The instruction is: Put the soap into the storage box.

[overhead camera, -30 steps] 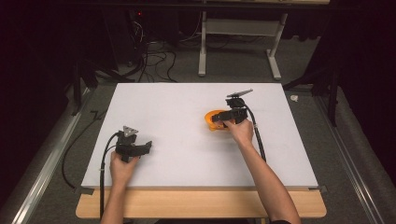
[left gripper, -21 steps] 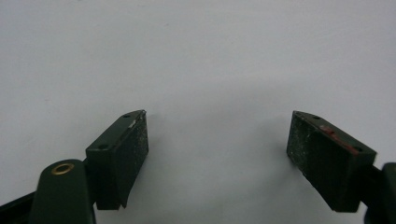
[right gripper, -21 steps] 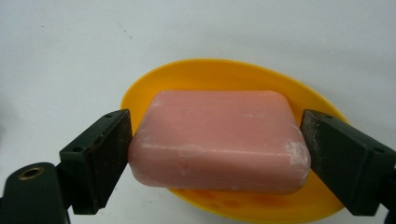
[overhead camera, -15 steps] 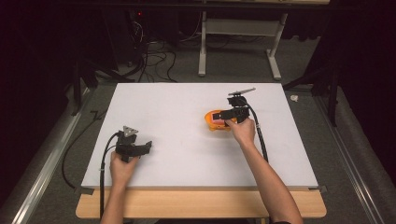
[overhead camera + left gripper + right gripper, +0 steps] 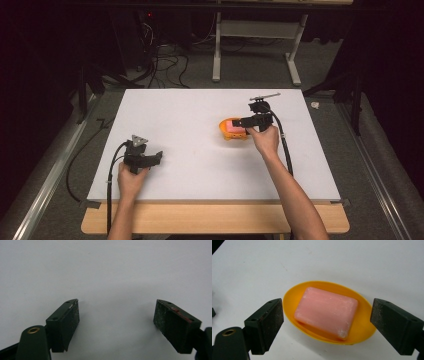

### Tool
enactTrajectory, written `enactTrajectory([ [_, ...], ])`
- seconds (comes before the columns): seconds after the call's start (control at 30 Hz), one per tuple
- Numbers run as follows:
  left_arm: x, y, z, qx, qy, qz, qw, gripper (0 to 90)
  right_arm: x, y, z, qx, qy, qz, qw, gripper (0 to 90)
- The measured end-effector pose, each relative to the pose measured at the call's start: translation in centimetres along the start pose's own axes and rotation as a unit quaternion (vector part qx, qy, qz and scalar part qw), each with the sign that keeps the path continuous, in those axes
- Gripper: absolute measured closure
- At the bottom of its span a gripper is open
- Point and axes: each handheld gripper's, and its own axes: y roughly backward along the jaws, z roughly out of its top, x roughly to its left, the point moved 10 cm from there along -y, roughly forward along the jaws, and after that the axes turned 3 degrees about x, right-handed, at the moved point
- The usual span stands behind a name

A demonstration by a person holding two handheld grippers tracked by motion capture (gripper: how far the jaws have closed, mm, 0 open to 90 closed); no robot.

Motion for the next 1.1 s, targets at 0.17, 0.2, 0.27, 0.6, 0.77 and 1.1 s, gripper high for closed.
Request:
enactTrajectory([
  [0.17,0.0,0.0,0.0,0.0,0.0,0.0,1.0,21.1,-1.0,1.2,-0.3,-0.021,0.007,-0.01,0.9997,13.0],
  [0.2,0.0,0.0,0.0,0.0,0.0,0.0,1.0,21.1,-1.1,1.4,-0.4,-0.023,0.006,-0.01,0.9997,13.0],
  [0.27,0.0,0.0,0.0,0.0,0.0,0.0,1.0,21.1,-1.4,1.8,-0.5,-0.028,0.006,-0.012,0.9995,13.2],
  [0.6,0.0,0.0,0.0,-0.001,0.001,0.0,1.0,21.1,-2.3,3.5,-0.4,-0.048,0.017,-0.025,0.9984,13.6],
  [0.77,0.0,0.0,0.0,-0.001,0.001,0.0,1.0,21.1,-2.6,4.4,-0.5,-0.055,0.022,-0.031,0.9978,13.7],
  [1.1,0.0,0.0,0.0,-0.001,0.001,0.0,1.0,21.1,-3.4,5.9,-0.6,-0.069,0.033,-0.043,0.9961,14.1],
])
